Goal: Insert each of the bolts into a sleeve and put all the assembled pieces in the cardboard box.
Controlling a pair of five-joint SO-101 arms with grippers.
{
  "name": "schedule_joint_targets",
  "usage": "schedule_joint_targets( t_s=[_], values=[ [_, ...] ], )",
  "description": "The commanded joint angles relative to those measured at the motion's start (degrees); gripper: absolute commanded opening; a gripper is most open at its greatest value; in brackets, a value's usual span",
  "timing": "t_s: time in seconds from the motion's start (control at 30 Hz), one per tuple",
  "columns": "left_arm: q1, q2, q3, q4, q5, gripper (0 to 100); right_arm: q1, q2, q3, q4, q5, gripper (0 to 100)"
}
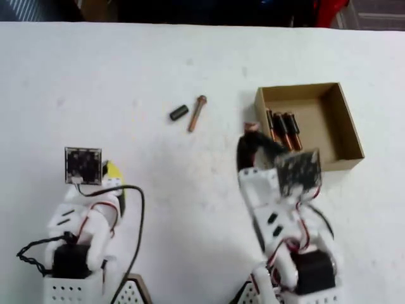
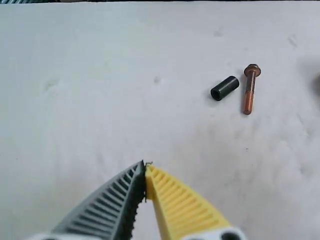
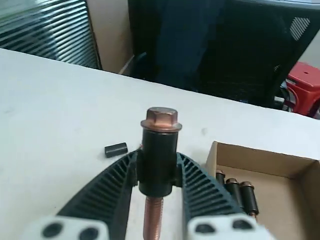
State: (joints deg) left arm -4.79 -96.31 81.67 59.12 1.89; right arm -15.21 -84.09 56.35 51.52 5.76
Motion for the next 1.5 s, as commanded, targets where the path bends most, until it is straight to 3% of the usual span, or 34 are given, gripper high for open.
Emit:
schedule_joint_targets(
  t_s=[0.0, 0.5, 0.83, 1.47],
  values=[
    [-0.48, -0.48, 0.88, -1.49, -0.44, 2, 4.09, 13.05, -9.93, 0.13, 0.79, 1.6],
    [-0.48, -0.48, 5.10, -1.41, -0.53, 2, 17.98, 55.43, -33.41, -0.22, 5.98, 1.7],
    [-0.40, -0.48, 5.80, -1.05, -0.53, 2, 23.43, 85.67, -54.24, 0.75, 12.40, 1.7],
    [-0.22, -0.48, 7.74, -1.49, -0.53, 2, 28.44, 137.80, -119.74, 33.54, 18.37, 1.7]
  ],
)
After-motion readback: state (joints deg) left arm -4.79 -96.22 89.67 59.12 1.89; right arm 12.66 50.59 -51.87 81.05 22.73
